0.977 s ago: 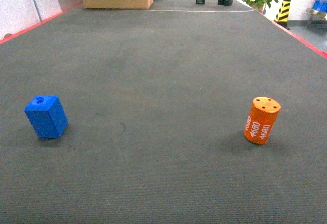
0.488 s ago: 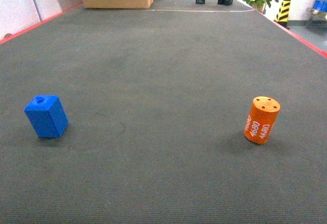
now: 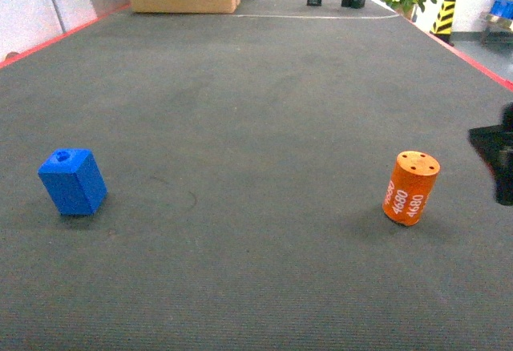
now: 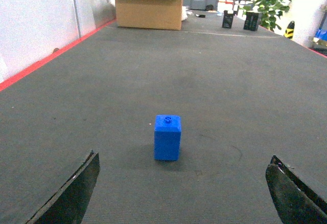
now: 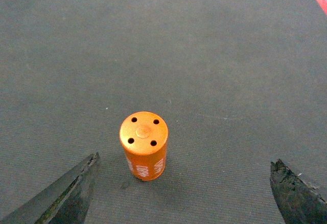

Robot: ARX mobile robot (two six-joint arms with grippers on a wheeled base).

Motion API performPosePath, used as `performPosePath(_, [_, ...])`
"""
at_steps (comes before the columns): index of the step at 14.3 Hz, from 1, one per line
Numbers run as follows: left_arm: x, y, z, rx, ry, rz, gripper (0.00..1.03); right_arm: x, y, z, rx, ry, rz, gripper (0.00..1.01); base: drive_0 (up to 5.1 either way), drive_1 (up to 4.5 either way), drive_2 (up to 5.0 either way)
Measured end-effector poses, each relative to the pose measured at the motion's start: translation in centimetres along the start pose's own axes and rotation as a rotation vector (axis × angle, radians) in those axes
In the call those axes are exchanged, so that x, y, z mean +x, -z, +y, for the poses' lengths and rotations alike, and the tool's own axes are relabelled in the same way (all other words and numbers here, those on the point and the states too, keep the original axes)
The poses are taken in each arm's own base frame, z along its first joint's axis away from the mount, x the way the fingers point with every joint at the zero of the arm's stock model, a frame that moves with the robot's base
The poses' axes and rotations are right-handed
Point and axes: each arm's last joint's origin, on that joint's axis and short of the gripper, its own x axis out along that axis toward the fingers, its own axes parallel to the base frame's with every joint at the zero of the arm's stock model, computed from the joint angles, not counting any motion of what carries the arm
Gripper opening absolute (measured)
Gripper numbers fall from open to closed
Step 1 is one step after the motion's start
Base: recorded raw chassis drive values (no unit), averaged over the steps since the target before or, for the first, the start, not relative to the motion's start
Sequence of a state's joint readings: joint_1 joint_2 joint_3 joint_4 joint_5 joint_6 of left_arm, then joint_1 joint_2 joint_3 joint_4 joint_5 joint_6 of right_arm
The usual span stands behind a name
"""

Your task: Sort blue parts and orange caps into right shelf containers

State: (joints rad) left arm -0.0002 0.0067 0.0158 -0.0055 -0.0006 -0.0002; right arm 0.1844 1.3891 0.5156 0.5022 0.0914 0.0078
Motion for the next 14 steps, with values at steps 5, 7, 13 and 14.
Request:
performPosePath(5, [0.0,0.0,0.0,0.0,0.0,0.0,0.98,10.1,0.0,2.6,-0.008,-0.008,0.13,0.98,0.0,0.0,0.0])
performPosePath(7, [0.0,0.0,0.0,0.0,0.0,0.0,0.98,12.6,0.9,3.3,-0.009,-0.003,0.185,0.98,0.0,0.0,0.0])
performPosePath(13, [0.0,0.0,0.0,0.0,0.0,0.0,0.98,15.0,3.2,3.9,-0.021,0.034,0.198,0.52,0.0,0.0,0.0])
performPosePath(14, [0.0,0.0,0.0,0.0,0.0,-0.001,0.98,14.5,3.0,3.8,-0.018,0.033,0.18,0.42,0.0,0.0,0.0])
